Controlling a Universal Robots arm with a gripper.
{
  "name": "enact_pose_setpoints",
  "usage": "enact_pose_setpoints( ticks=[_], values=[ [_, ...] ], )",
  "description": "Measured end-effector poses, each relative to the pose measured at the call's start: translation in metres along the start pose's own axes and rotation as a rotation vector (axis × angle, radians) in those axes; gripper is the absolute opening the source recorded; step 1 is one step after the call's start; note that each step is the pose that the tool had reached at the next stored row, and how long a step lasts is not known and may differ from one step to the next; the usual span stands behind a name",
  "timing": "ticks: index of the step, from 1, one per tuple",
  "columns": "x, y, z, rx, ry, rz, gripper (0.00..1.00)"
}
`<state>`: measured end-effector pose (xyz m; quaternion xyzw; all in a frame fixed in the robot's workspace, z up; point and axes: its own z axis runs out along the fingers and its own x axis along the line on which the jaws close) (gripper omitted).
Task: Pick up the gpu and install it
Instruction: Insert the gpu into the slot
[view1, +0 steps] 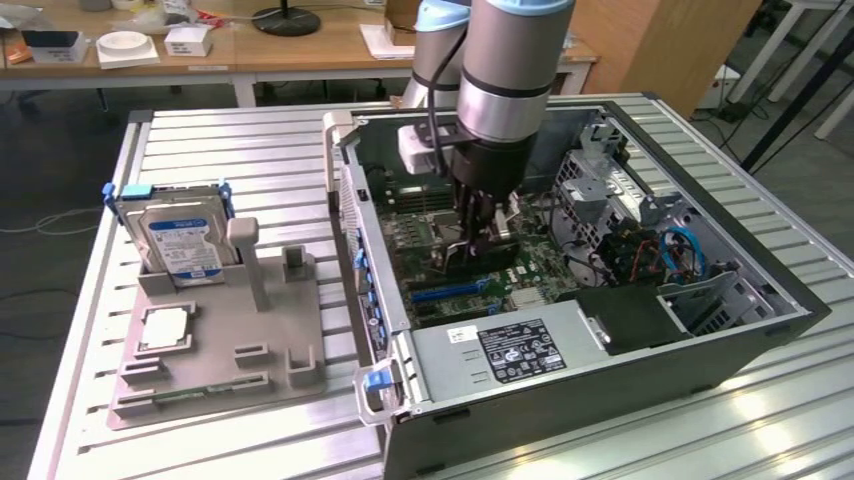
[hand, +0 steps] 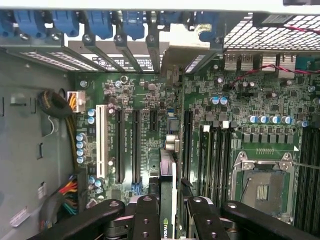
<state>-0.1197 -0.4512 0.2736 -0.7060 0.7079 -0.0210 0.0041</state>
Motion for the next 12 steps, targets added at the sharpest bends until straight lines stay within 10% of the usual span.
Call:
enact_pose_setpoints(
  ticks=[12],
  values=[
    [-0.0003, 0.0061, 0.003, -0.0002, 0.019, -0.001, 0.26]
  ],
)
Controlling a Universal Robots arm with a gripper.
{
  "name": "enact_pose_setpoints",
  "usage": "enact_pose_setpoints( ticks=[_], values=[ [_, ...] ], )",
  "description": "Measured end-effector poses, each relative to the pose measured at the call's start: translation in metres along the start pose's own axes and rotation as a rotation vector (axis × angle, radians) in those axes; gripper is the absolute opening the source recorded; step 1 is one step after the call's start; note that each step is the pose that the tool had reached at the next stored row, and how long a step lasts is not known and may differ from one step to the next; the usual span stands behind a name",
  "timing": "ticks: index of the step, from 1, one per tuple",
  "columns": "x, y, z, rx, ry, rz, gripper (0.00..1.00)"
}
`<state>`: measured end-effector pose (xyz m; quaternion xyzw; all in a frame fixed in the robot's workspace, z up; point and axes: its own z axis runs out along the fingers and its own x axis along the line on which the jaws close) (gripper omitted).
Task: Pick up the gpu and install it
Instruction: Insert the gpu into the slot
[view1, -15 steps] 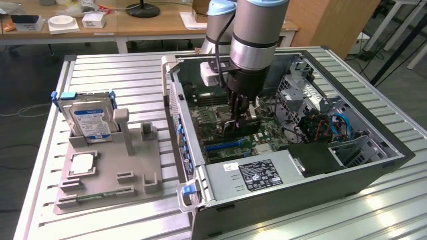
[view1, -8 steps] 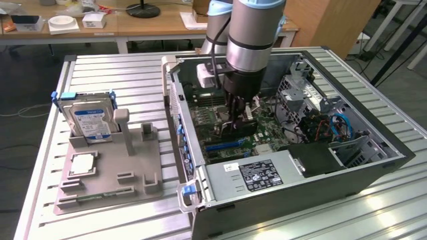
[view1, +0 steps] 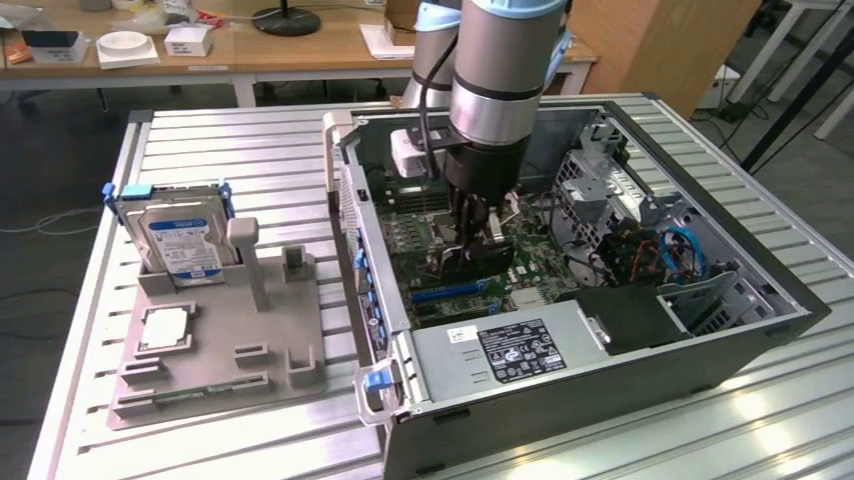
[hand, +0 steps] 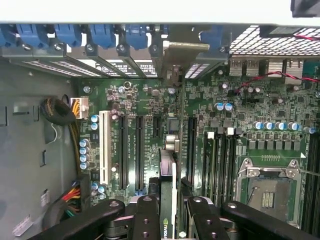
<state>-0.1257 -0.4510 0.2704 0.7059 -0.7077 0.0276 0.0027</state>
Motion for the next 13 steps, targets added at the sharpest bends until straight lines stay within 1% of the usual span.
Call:
enact_pose_setpoints(
  ticks=[2, 5, 10, 13],
  values=[
    [-0.0001, 0.0001, 0.0009, 0.0006, -0.0004, 0.0, 0.26],
    [-0.0002, 0.0005, 0.0023, 0.0036, -0.0002, 0.0, 0.26],
    [-0.0002, 0.0036, 0.0028, 0.0052, -0.0003, 0.0, 0.26],
    [-0.0002, 0.0039, 0.003, 0.0048, -0.0001, 0.0, 0.26]
  ],
)
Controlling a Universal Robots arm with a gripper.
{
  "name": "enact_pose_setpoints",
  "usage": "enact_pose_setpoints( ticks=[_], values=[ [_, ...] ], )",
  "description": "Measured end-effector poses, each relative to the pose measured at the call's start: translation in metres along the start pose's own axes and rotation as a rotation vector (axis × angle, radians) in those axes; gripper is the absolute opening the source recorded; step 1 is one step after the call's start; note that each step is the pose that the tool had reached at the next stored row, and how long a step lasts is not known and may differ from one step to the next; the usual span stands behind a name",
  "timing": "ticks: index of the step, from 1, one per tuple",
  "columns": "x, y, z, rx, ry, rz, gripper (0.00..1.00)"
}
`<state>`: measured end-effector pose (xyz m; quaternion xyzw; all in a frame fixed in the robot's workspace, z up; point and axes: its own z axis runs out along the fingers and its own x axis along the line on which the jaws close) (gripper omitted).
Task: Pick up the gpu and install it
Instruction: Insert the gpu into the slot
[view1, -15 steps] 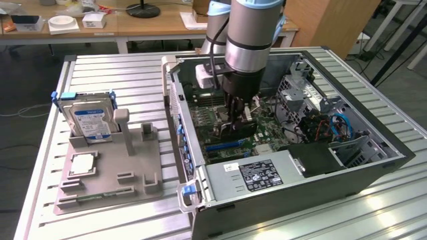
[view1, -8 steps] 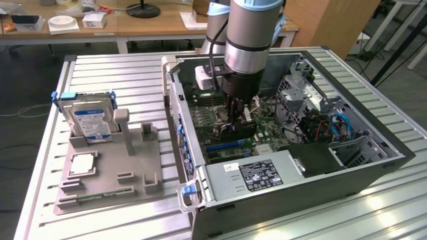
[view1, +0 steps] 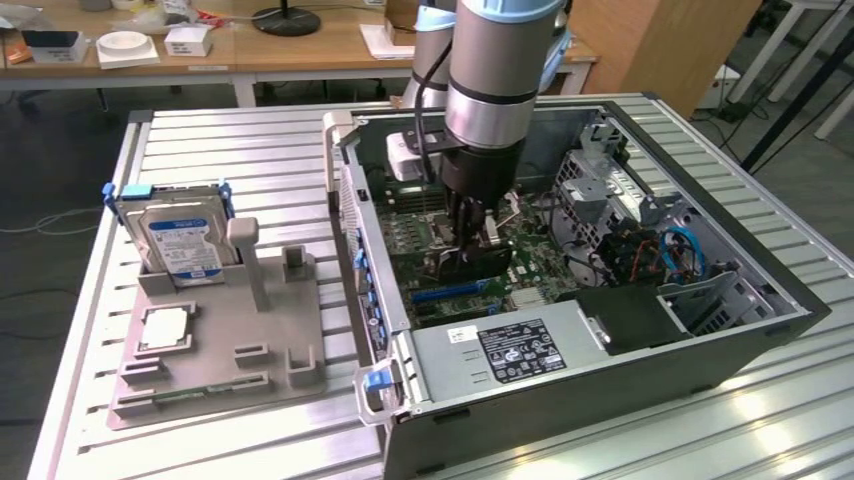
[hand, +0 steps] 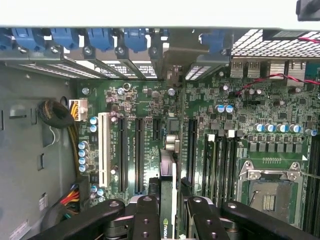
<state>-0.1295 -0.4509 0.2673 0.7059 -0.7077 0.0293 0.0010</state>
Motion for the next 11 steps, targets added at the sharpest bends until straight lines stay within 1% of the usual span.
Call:
enact_pose_setpoints(
  ticks=[6, 11],
  values=[
    [-0.0002, 0.0003, 0.0053, 0.0006, -0.0001, 0.0, 0.26],
    [-0.0003, 0.0005, 0.0073, 0.0023, -0.0002, -0.001, 0.26]
  ],
)
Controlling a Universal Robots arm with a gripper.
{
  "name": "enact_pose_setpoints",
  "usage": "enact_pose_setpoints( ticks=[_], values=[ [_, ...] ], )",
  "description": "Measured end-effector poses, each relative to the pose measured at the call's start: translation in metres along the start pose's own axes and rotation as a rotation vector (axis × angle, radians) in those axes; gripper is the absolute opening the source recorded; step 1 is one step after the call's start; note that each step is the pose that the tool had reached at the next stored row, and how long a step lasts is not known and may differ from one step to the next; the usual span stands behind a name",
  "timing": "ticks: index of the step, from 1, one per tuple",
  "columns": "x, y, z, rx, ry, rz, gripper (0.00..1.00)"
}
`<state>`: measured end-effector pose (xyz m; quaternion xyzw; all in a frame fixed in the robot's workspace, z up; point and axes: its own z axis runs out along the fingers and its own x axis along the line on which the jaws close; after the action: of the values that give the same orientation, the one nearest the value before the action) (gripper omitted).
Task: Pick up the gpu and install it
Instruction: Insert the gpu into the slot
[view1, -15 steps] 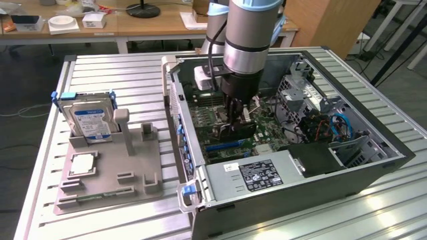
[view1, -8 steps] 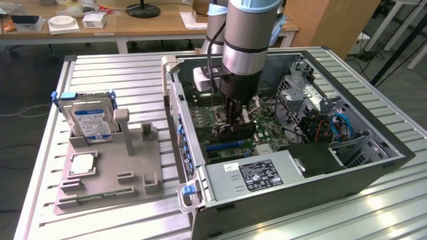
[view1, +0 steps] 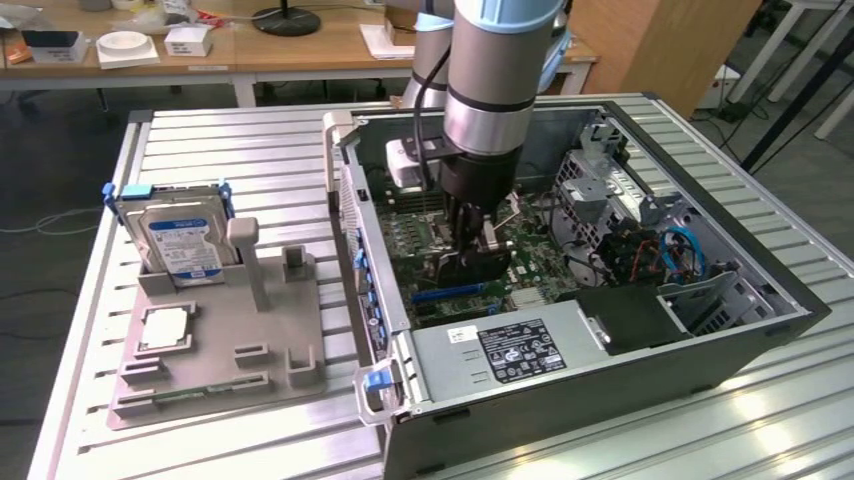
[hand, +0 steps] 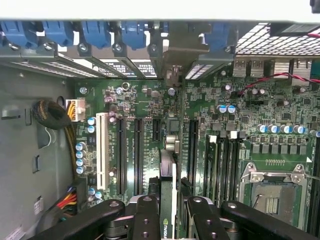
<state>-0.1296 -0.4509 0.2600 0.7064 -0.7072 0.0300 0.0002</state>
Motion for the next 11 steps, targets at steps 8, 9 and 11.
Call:
enact_pose_setpoints(
  ticks=[8, 9, 11],
  values=[
    [-0.0001, -0.0001, 0.002, 0.0037, -0.0012, -0.006, 0.26],
    [-0.0002, -0.0001, 0.0021, 0.0042, -0.0011, -0.006, 0.26],
    [-0.0003, -0.0001, 0.0026, 0.0055, -0.0015, -0.006, 0.26]
  ],
)
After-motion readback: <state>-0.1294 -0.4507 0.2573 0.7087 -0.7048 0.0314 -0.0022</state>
